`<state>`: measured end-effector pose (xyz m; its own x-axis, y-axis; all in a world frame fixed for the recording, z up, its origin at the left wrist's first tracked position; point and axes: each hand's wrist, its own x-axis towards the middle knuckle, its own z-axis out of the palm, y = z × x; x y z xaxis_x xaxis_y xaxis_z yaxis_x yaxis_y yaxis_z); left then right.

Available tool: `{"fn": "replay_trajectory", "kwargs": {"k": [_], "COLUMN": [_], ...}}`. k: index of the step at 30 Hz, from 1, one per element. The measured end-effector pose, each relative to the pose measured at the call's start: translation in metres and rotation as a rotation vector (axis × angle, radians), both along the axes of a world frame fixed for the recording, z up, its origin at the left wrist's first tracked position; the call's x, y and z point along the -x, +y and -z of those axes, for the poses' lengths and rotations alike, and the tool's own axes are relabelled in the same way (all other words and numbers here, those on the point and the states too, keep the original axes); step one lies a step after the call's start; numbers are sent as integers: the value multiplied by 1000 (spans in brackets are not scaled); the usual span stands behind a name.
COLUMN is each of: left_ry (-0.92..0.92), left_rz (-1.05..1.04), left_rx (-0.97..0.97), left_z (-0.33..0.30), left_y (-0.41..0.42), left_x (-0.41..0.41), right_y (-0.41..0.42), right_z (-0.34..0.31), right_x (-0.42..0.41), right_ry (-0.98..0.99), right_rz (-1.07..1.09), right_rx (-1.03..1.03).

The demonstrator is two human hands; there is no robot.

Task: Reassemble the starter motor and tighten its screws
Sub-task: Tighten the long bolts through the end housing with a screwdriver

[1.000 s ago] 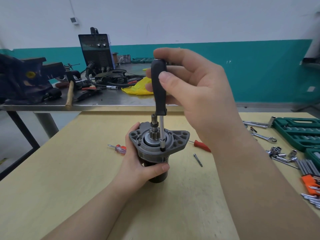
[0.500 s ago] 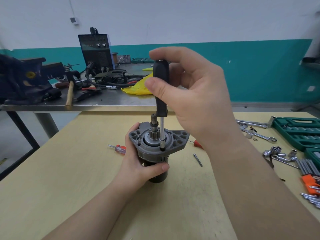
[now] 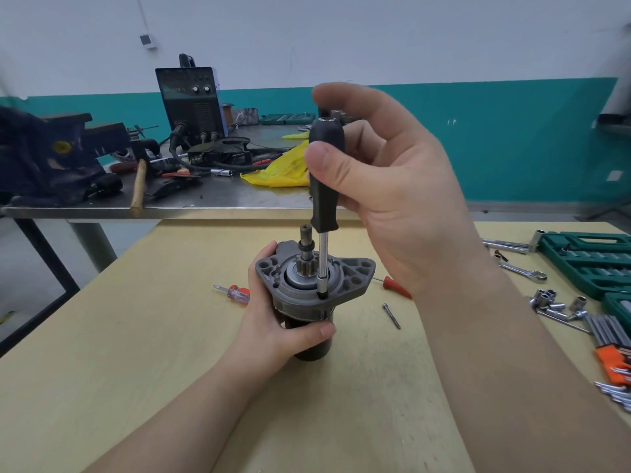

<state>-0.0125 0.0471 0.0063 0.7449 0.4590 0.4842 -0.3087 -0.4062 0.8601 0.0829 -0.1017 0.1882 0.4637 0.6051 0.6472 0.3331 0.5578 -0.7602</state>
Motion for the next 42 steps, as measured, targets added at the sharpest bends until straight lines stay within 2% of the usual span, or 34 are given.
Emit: {"fn": "replay_trajectory", "kwargs": {"k": [5,15,21,24,28,32,35,42], "left_ry": [-3,13,15,19,37,34,36,10], "left_rz": [0,-6,-9,-15,-27,-30,-26,-23], "left_rx": [-1,-10,-3,-7,-22,-18,-8,-17], "left_z": [-1,-1,2,2,2,2,2,3], "left_y": [-1,0,2,2,2,2,2,3], "left_x": [0,1,0,1,2,2,1,-1], "right_y": [7,-4,1,-1,-10,-13,-10,-2], "right_z": [3,-5,-2,-3,-6,-6,-7,0], "right_x": [11,7,15,15,2,-5,-1,16], "right_ry": [-156,-193,-337,-304,-75,-85,-148,-430], "right_rz": [236,252,583,486,67,-16,94,596], "right_rx": [-45,28,15,49,134,140,116,9]}}
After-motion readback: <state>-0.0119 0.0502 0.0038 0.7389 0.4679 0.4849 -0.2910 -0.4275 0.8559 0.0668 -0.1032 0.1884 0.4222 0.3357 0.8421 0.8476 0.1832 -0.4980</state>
